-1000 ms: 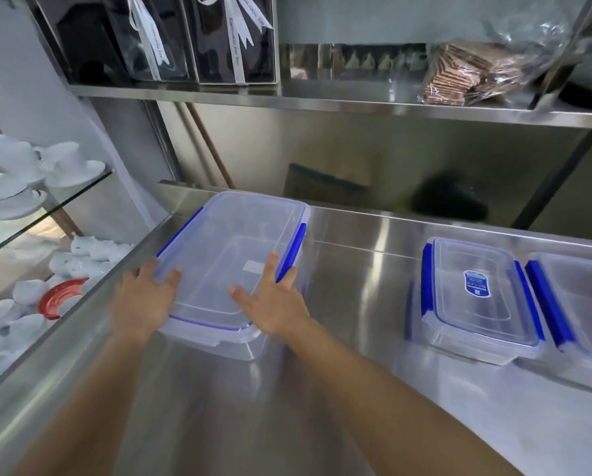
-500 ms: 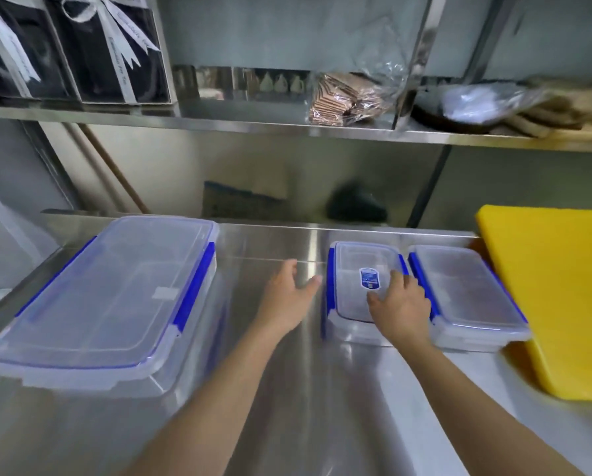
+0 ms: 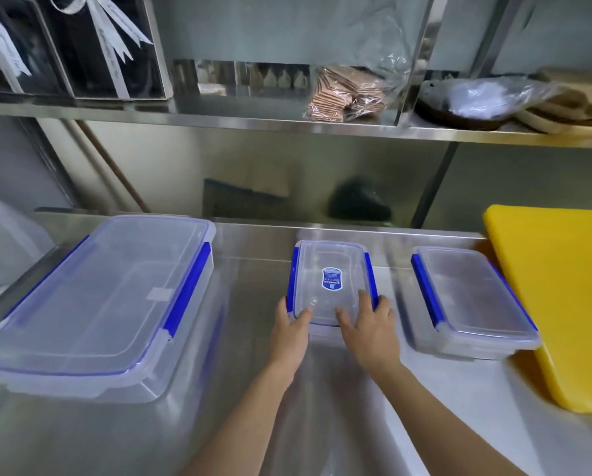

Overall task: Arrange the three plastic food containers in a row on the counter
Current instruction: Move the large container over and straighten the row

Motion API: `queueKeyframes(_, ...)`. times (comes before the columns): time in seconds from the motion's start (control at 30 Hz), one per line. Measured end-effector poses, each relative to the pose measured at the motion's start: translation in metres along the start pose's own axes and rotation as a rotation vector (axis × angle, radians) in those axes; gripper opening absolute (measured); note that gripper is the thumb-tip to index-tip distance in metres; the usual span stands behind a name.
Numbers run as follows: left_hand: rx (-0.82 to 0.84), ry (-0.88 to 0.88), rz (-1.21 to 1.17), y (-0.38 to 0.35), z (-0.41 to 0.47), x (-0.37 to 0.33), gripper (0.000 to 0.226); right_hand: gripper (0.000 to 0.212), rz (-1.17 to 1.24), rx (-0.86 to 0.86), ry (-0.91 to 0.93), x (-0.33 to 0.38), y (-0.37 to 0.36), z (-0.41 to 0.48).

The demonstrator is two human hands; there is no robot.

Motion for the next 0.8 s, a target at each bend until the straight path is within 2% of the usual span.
queueKeyframes(0.07, -0.02, -0.015, -0.003, 0.009, 0.005, 0.001, 0.035, 0.057, -0.019, 0.036, 0.043, 0.009, -0.003, 0.003)
queueKeyframes(0.13, 0.128, -0.021, 0.06, -0.047, -0.004, 0.001, 0.036, 0.057, -0.045, -0.049, -0.047, -0.036, 0.029, -0.007)
queueKeyframes(0.17, 0.149, -0.03, 0.07, -0.046, -0.006, 0.0, 0.036, 0.056, -0.048, -0.066, -0.043, -0.038, 0.029, -0.005)
queueKeyframes(0.33, 0.129, -0.067, 0.069, -0.043, -0.005, -0.002, 0.038, 0.061, -0.028, 0.035, 0.01, -0.038, 0.03, 0.0)
queueKeyframes(0.4, 0.06, -0.042, 0.071, -0.031, -0.001, -0.001, 0.048, 0.059, -0.008, 0.09, 0.05, -0.034, 0.033, 0.007)
queueKeyframes(0.47, -0.095, -0.068, 0.153, -0.013, -0.001, -0.005, 0.065, 0.054, -0.014, 0.047, 0.105, -0.034, 0.046, 0.011)
queueKeyframes(0.57, -0.333, -0.314, 0.4, -0.001, -0.015, -0.026, 0.071, 0.047, -0.105, -0.147, 0.079, -0.052, 0.081, 0.011)
queueKeyframes(0.63, -0.379, -0.42, 0.531, -0.008, -0.02, -0.035, 0.071, 0.049, -0.183, -0.199, 0.054, -0.07, 0.096, 0.011)
queueKeyframes(0.8, -0.463, -0.376, 0.787, -0.002, -0.007, -0.025, 0.065, 0.063, -0.368, -0.072, 0.07, -0.1, 0.09, 0.007)
Point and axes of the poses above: each hand's wrist, its own z-axis towards the middle knuckle, its own y-axis out of the back of the hand, x = y × z, the point moved 6 cm from there along z, towards the middle knuckle, and after that the axes turned 15 degrees about y, right-handed, at the moved point
